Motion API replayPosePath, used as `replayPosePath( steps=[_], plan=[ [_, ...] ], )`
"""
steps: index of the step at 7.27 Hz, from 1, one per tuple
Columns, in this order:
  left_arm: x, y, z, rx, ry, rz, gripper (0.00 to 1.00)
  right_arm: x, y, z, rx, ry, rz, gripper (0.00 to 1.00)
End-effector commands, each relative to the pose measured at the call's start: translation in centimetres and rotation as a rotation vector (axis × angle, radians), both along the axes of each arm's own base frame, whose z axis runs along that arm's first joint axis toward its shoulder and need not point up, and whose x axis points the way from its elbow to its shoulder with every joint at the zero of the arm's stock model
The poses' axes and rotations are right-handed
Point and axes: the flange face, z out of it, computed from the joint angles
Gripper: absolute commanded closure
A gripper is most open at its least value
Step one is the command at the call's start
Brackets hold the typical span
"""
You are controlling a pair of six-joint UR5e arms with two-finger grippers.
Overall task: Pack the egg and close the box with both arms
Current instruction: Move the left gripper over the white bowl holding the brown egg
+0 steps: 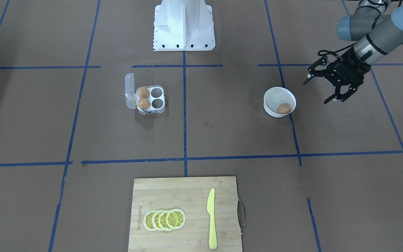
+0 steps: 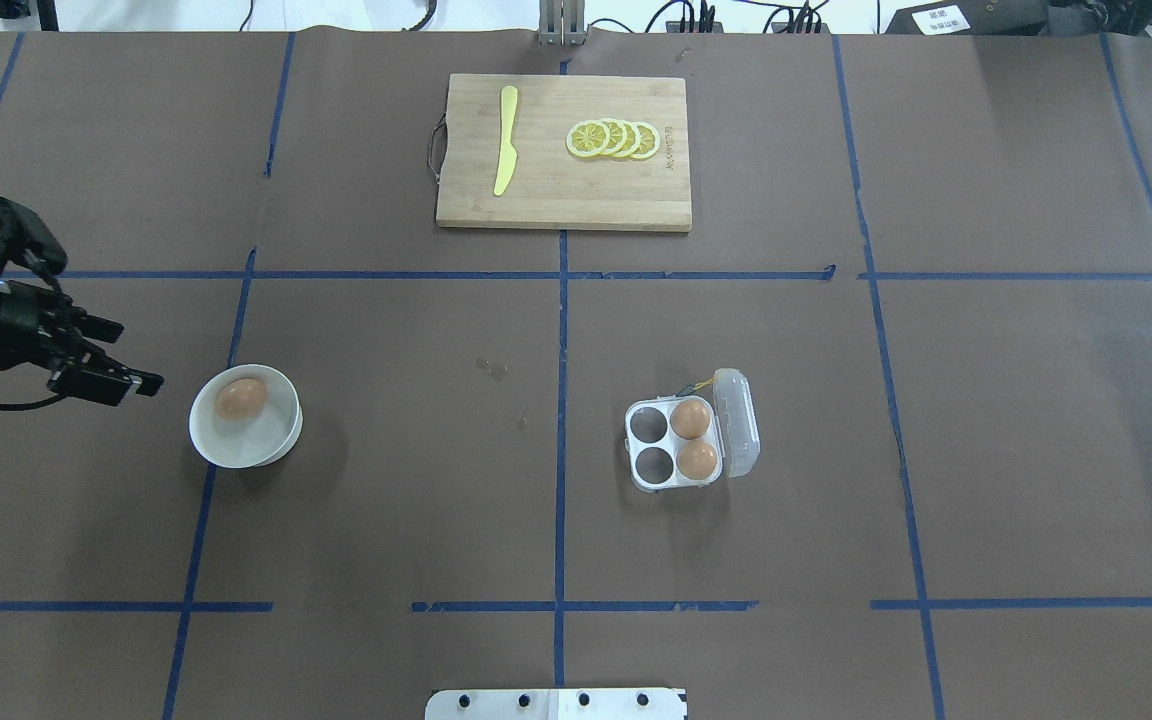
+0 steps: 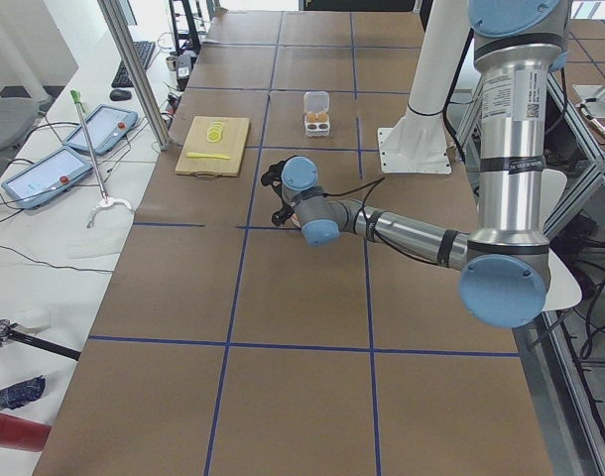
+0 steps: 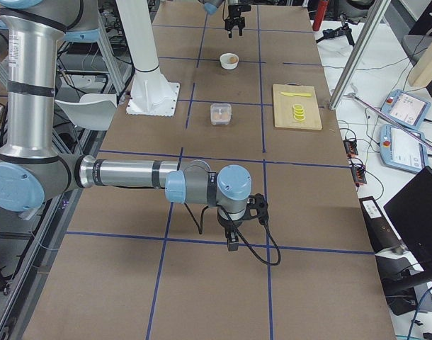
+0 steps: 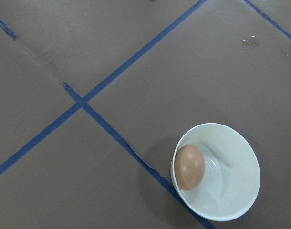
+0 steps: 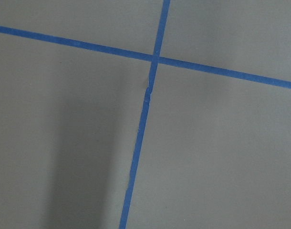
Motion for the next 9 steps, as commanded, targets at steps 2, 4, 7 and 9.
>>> replayPosePath(
  steps=[2,4,7,9],
  plan=[
    [8.4,0.4,-3.7,-0.054,0.011,-0.003,0.00,0.0,0.1,0.0,-0.003,-0.002,0.000,0.00],
    [9.5,1.3,-3.1,-0.044,-0.009,-0.002,0.01,0.0,0.1,0.1,-0.004,-0.002,0.000,0.00],
    [11.1,1.9,-1.5,-0.030,-0.056,-0.030,0.02,0.0,0.0,0.1,-0.004,-0.002,0.002,0.00],
    [10.5,2.5,-0.3,-0.024,-0.076,-0.020,0.06,0.0,-0.1,0.0,-0.004,-0.002,0.004,0.00]
  ],
)
